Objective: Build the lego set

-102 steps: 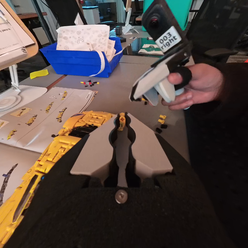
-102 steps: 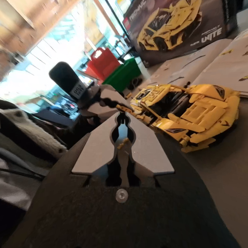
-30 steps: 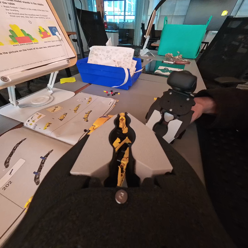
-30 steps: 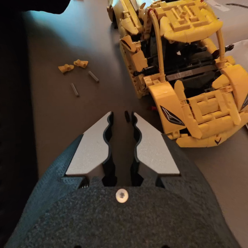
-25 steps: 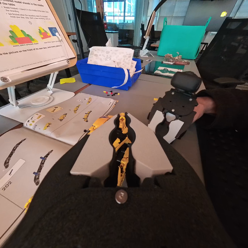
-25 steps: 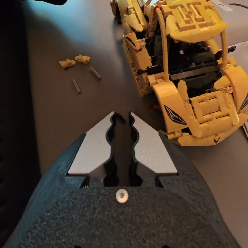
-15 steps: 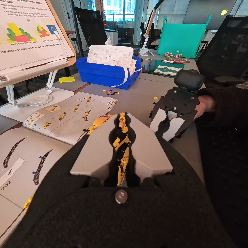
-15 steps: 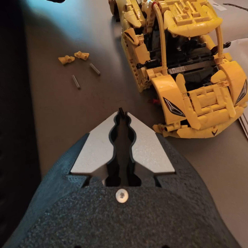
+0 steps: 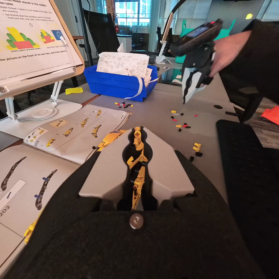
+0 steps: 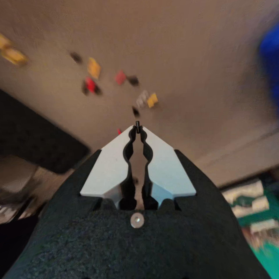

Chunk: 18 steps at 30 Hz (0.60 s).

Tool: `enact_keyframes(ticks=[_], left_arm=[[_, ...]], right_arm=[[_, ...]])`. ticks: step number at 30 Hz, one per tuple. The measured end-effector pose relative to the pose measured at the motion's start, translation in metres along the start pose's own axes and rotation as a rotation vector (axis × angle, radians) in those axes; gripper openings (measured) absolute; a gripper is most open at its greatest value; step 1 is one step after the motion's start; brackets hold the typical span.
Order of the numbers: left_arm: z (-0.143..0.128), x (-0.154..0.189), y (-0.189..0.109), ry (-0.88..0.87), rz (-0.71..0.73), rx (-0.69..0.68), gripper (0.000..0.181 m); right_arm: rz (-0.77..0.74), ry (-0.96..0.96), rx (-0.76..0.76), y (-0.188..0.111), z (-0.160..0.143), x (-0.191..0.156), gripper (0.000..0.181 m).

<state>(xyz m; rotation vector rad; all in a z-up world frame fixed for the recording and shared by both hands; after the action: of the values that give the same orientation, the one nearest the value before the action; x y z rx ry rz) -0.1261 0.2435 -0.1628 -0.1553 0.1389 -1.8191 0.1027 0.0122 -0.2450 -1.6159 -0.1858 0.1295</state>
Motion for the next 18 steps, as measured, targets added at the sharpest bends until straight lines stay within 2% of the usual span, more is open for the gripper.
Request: enact_keyframes(ticks=[3, 7, 11, 18], left_arm=[[0.000, -0.001, 0.000, 0.002, 0.004, -0.001, 0.007], [-0.001, -0.001, 0.000, 0.004, 0.005, -0.005, 0.007], [0.000, 0.001, 0.000, 0.010, 0.004, -0.004, 0.007], [-0.001, 0.001, 0.001, 0.012, 0.004, -0.008, 0.007]], right_arm=[[0.015, 0.106, -0.344, 0.023, -0.072, 0.027, 0.005], [0.064, 0.184, -0.564, 0.041, -0.116, 0.028, 0.005], [0.077, 0.221, -0.630, 0.050, -0.127, 0.025, 0.006], [0.064, 0.196, -0.623, 0.047, -0.124, 0.026, 0.006]])
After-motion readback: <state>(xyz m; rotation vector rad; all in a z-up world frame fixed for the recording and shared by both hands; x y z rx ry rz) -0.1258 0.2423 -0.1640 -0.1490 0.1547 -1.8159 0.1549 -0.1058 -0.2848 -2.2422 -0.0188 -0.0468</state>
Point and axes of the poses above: each gripper's, where its closed fingertips meet, y out along the fingers, z out of its top, x = y × z across the jaws, the point moved 1 cm from there along -y, back along the fingers, and after that the axes turned 1 degree about -x, right-handed, at the moved point
